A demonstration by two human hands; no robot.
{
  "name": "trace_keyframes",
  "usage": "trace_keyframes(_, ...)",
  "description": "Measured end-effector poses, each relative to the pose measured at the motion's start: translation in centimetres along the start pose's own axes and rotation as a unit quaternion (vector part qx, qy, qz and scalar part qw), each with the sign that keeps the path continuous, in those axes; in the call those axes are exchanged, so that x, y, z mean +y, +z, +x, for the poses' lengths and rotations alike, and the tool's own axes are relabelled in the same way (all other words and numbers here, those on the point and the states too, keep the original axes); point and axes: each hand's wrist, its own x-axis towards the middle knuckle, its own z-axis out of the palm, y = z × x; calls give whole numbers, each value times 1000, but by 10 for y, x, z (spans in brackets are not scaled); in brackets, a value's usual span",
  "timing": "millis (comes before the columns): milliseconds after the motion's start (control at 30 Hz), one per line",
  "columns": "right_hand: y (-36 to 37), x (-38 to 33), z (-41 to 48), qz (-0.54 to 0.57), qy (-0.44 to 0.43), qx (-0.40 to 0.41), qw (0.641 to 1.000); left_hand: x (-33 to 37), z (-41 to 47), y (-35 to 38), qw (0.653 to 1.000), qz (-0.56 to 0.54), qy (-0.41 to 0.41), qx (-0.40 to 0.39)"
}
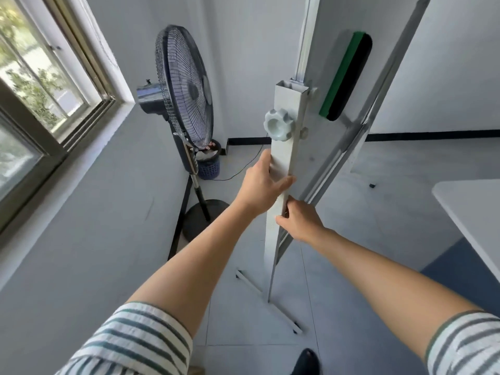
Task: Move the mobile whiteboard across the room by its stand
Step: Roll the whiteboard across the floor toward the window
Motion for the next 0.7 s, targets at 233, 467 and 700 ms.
trace_keyframes(233, 13, -4, -55, -3, -41, -7, 999, 3, -62, -1, 1000, -17, -19, 13)
trace_keyframes(467, 20, -6, -97, 42, -112, -61, 991, 11, -123, 6, 991, -11, -81, 108)
trace_keyframes(700, 37, -13, -151, 38, -188, -115, 975, 29, -203, 10, 969, -16, -152, 195)
